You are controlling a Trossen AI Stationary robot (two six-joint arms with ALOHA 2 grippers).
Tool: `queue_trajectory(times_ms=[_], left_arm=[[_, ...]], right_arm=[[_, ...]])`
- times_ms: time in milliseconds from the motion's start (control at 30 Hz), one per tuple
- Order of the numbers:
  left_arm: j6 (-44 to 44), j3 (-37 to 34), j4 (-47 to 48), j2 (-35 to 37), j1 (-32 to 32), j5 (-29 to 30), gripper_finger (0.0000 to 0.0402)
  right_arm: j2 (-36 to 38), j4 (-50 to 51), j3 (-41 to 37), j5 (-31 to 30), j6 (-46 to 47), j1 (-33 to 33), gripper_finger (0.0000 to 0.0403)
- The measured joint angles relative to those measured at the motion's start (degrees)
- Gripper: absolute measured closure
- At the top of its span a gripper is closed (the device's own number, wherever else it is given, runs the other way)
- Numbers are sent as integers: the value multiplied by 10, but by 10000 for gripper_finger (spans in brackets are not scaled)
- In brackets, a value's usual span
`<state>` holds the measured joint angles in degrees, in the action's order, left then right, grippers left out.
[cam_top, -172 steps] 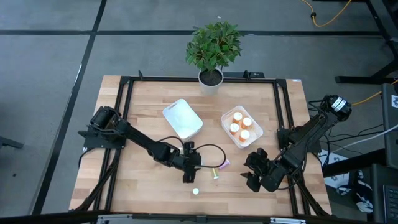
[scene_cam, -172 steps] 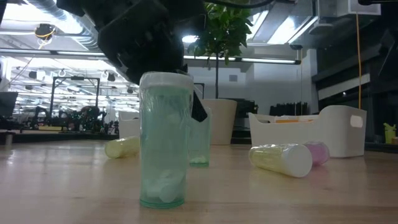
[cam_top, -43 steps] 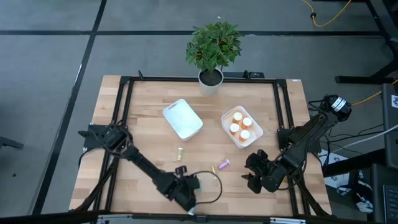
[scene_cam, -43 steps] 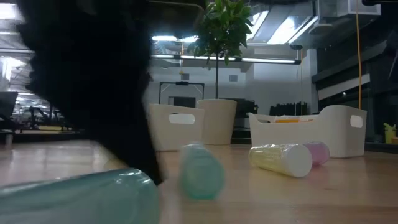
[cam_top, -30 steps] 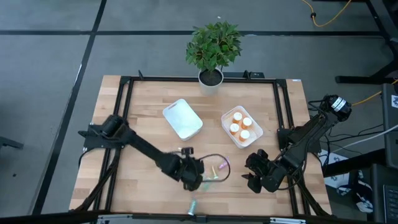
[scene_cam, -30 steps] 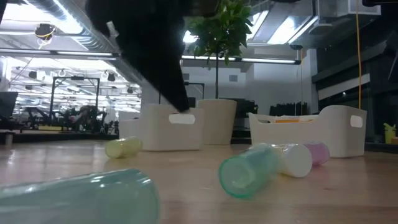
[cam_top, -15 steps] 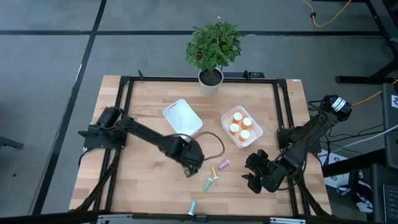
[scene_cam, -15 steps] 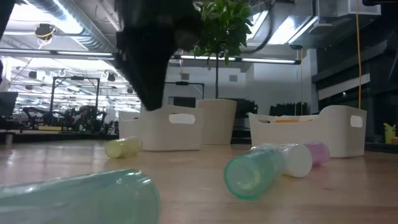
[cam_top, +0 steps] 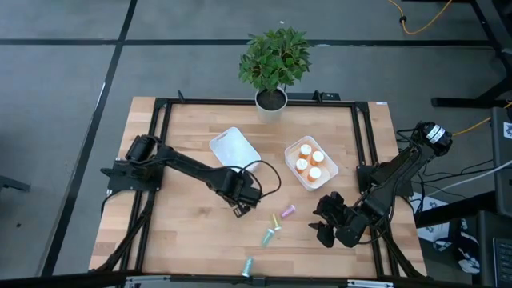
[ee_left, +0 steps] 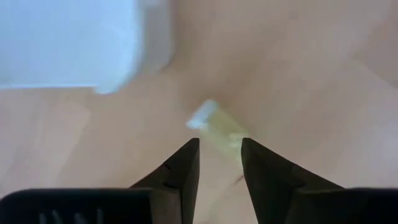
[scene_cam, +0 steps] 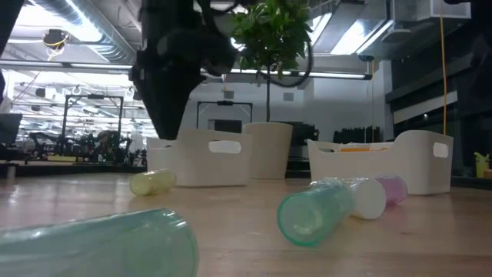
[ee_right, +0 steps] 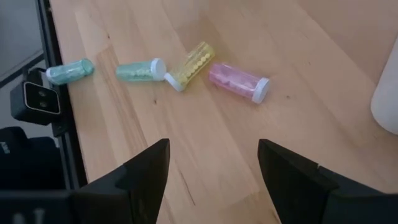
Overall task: Pick and place medicine bottles into bin by pill shape (circle, oval)
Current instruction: Put the left yellow pill bottle into the left white bin
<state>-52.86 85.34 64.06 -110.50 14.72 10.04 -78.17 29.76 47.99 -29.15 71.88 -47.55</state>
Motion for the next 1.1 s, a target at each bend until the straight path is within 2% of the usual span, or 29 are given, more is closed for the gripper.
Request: queue_trajectory(times_ms=[133,400,500,733,1100], left_arm=[[-31,0,25,0,-9,-5,259],[-56,0,23,0,-7,-5,171],[-71,0,21,0,-2,-5,154],[-113,-26,-26,-1,5,21,155],[-174,-105,-105,-1,3,27,163]], right_arm=[[0,-4,0,-23,-2,0,157],[0,-4,0,-51,-3,0,157],[0,-4,0,-53,-3,0,157],[0,-4,0,-53,-3,0,157],[0,-4,0,-53,-7,0,157]])
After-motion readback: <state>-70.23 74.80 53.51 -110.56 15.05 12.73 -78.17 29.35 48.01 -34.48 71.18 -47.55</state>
